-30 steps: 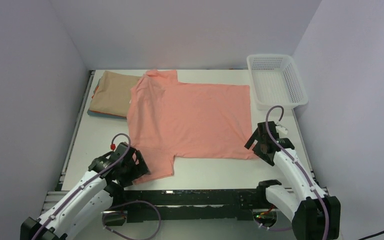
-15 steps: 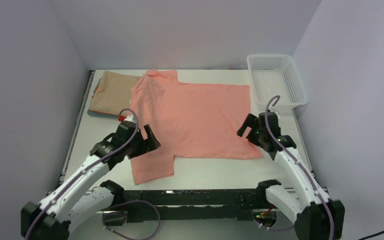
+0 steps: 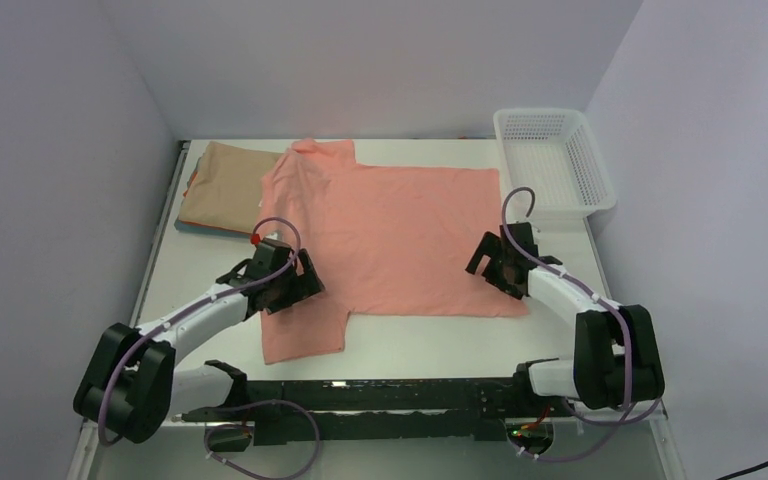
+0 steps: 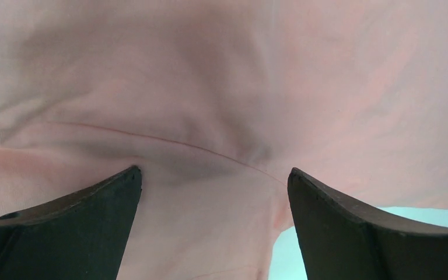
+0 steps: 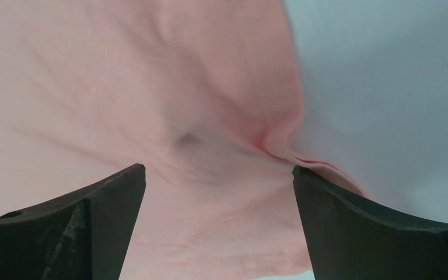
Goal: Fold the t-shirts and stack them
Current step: Flatten out the tshirt, then grab the side of the flattened tshirt closest away from the robot with both arms
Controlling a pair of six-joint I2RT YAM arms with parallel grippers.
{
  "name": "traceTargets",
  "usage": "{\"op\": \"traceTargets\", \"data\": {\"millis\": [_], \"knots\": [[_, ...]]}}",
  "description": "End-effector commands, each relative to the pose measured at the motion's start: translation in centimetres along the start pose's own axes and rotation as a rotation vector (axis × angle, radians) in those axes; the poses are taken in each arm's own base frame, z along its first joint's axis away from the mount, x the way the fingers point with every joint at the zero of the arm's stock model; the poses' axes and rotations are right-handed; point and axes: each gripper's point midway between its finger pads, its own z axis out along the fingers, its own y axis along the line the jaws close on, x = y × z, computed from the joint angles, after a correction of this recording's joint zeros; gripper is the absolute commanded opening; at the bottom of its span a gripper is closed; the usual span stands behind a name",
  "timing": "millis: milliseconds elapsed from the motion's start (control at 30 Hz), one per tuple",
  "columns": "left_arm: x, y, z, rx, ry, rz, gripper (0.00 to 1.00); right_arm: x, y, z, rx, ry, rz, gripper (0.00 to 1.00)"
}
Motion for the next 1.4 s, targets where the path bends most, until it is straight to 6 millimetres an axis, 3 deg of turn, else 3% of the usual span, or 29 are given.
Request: {"op": "traceTargets", "data": {"millis": [0,167,367,567,700,833,967,1167,1367], "knots": [[1.9,3.2,0.9,-0.094,0.037,-0.037,0.99,0.5,-4.6,0.2,0.151,-0.025,0.089,1.00],[3.2,4.7,0.9,-0.133,0.049,-0.086,0.99,-0.3,-6.7,-1.3,0.198,-0.089,0.157,1.00],[2.9,4.2,-0.6,-0.097,0.025,-0.095,0.99,-0.9,-7.0,-3.2,0.206,-0.134,0.212,1.00],[1.2,1.2,-4.1,0.006,-0.006,-0.037,0.99,-1.5,-4.4,-4.9,0.041,-0.159,0.165,1.00],[1.1,2.6,-7.4,-0.080,-0.037,-0.041,0.99,-1.4,-4.4,-6.5,0.028,-0.173,0.170,1.00],[3.7,5.7,-9.1,-0.189,0.021,-0.101,0.99,-1.0,-5.5,-7.8,0.078,-0.193,0.201,1.00],[7.0,7.0,-9.1,-0.215,0.126,-0.158,0.96,-0.8,-5.6,-8.4,0.056,-0.227,0.226,1.00],[9.5,7.8,-8.6,-0.266,0.209,-0.182,0.74,-0.4,-5.7,-8.2,0.042,-0.234,0.250,1.00],[10.9,8.6,-7.2,-0.295,0.259,-0.151,0.61,-0.1,-6.0,-7.5,0.071,-0.208,0.254,1.00]]}}
